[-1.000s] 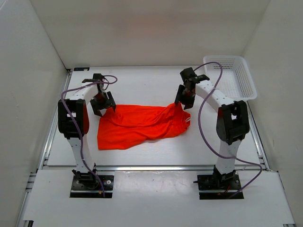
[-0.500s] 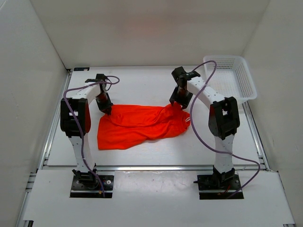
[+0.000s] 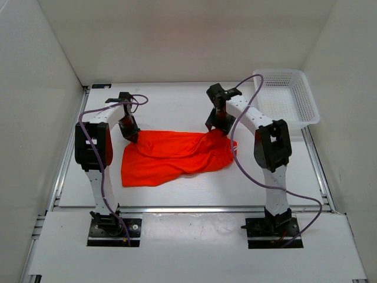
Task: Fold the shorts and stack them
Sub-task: Fold the shorts
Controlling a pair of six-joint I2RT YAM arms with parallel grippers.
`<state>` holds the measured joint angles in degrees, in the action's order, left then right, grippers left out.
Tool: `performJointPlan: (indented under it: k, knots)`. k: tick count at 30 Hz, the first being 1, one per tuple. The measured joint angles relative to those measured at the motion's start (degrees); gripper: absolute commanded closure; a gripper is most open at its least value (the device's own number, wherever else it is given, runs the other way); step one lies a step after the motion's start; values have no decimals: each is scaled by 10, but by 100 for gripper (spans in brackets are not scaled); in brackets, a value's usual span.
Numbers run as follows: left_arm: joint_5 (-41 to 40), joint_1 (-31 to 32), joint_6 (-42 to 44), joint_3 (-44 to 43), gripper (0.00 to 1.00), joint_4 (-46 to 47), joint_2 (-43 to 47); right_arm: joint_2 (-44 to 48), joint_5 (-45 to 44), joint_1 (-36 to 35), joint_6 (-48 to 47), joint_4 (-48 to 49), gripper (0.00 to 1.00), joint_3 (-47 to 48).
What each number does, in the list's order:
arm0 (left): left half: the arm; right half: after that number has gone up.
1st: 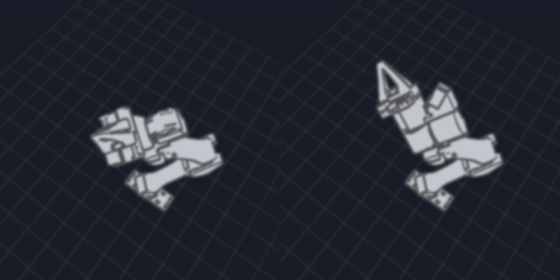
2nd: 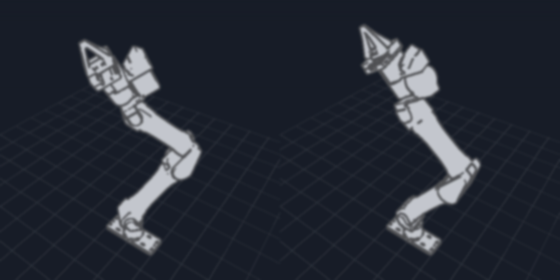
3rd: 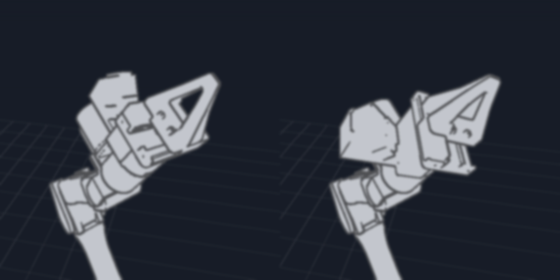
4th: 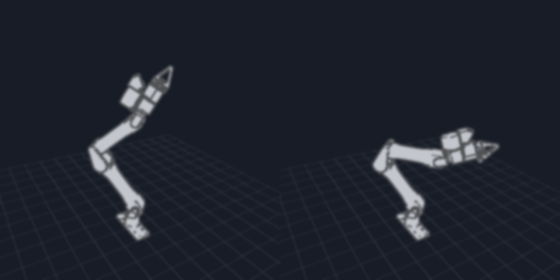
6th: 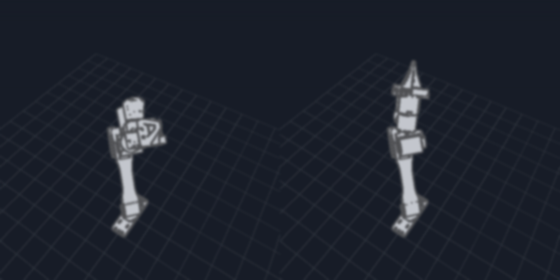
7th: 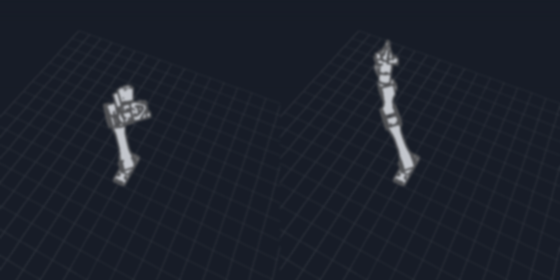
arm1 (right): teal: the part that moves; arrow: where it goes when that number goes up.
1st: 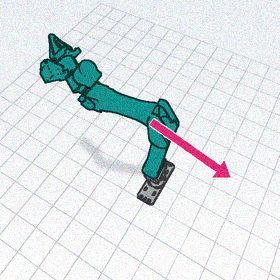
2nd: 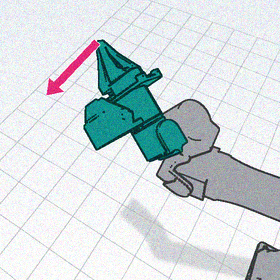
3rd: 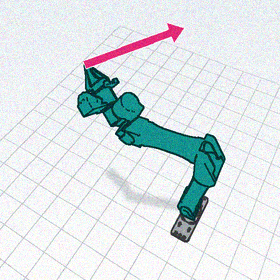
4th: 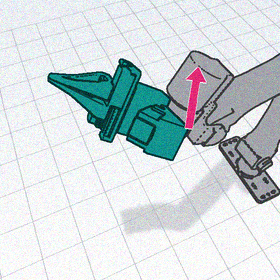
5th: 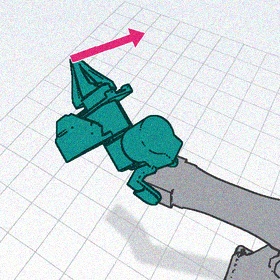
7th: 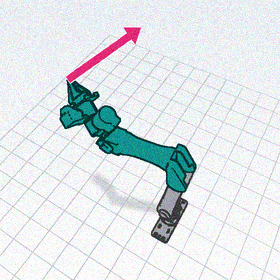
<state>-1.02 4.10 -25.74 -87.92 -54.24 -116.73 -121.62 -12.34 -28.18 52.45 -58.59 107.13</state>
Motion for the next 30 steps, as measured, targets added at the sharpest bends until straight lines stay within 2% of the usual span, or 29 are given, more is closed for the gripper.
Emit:
performJointPlan:
  k: [1,4,5,8,14,19,24,30]
  knots:
    - [0,0,0,0,90,0,0,-7,0,0,3,0,46,0]
    - [0,0,0,0,90,0,0,-23,-7,0,13,0,63,0]
    - [0,0,0,0,90,0,0,-26,-10,0,16,0,77,0]
    - [-1,0,0,0,90,0,0,-28,-18,0,22,0,100,0]
    - [-1,-8,0,0,90,0,10,-17,-37,0,27,3,100,-12]
    - [-1,-24,-1,-7,90,-11,41,42,-53,1,27,2,100,-59]
    - [-1,-33,-2,-64,90,-30,47,94,-58,7,28,3,100,-87]
    - [3,-30,-3,-137,90,-55,45,106,-57,18,28,4,100,-105]
